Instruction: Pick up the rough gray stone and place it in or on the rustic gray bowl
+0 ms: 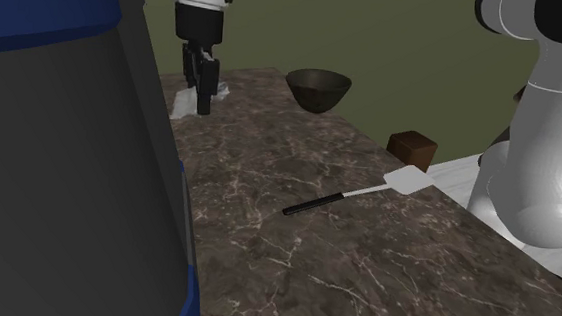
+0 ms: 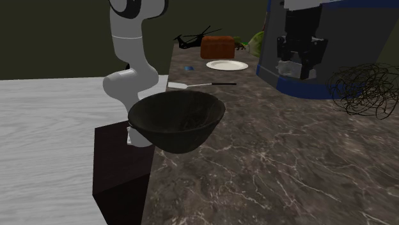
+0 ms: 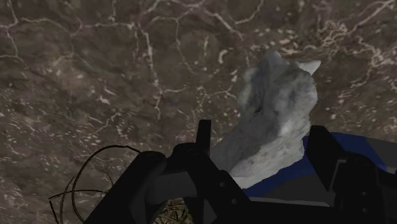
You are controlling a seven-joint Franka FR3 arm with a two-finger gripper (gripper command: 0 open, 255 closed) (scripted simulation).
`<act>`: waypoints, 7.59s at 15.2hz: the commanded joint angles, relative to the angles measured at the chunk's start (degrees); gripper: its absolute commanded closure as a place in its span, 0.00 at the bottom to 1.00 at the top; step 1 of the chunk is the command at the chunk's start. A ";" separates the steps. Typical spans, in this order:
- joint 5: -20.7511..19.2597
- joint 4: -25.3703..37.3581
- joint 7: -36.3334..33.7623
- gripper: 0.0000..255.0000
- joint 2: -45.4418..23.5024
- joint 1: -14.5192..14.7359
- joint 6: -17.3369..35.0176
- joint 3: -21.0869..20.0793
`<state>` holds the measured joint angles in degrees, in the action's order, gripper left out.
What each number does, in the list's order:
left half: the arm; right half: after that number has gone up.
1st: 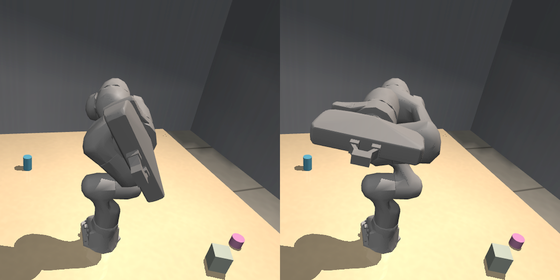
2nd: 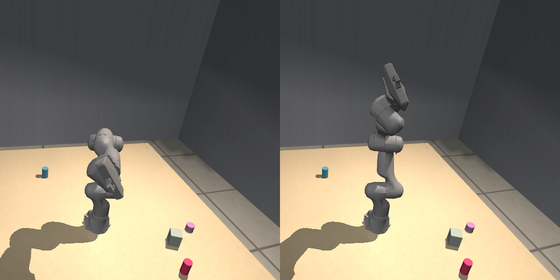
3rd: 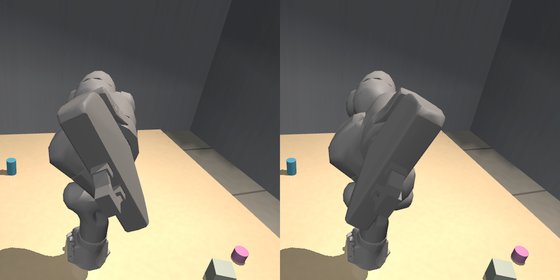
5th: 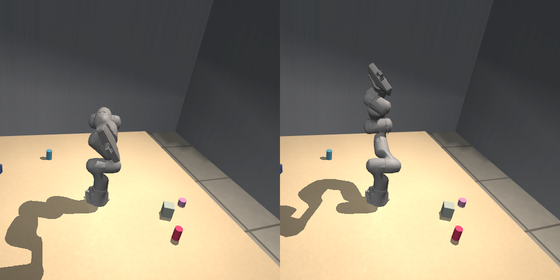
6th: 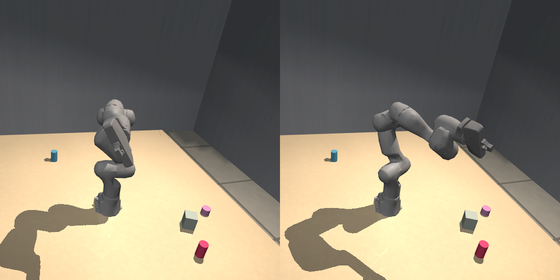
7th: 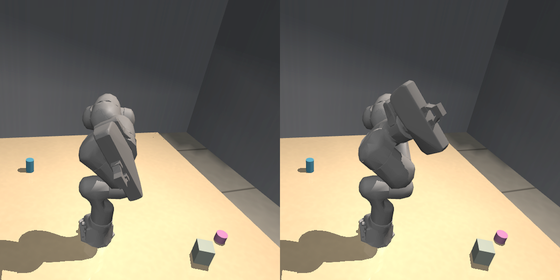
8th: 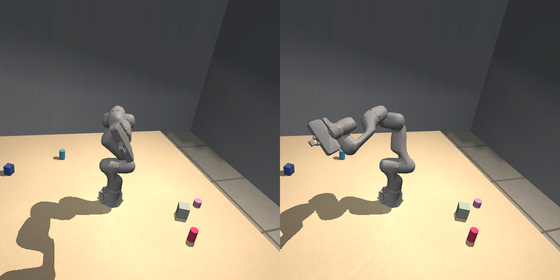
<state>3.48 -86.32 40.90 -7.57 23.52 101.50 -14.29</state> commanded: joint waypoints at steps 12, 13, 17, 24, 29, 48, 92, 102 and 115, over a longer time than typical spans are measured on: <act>-1.27 15.93 -1.49 1.00 -4.20 0.83 -11.78 -0.28; -1.41 17.43 -1.63 1.00 -4.69 0.94 -12.79 -0.32; 0.56 11.28 2.39 1.00 0.29 -2.05 -11.82 1.14; 3.65 0.90 12.11 1.00 9.15 -7.53 -11.15 5.66; 9.82 7.17 16.07 0.00 6.41 -9.77 -19.01 8.22; 12.49 0.91 18.17 1.00 7.64 -10.37 -16.08 8.61; -5.08 -23.93 25.27 1.00 9.95 -6.82 6.64 4.57; -4.97 -16.60 25.54 1.00 10.28 -6.84 -1.01 4.59; -5.22 -4.62 25.62 1.00 8.68 -6.76 -11.41 4.49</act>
<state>-1.71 -91.90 66.50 1.27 16.77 90.91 -9.81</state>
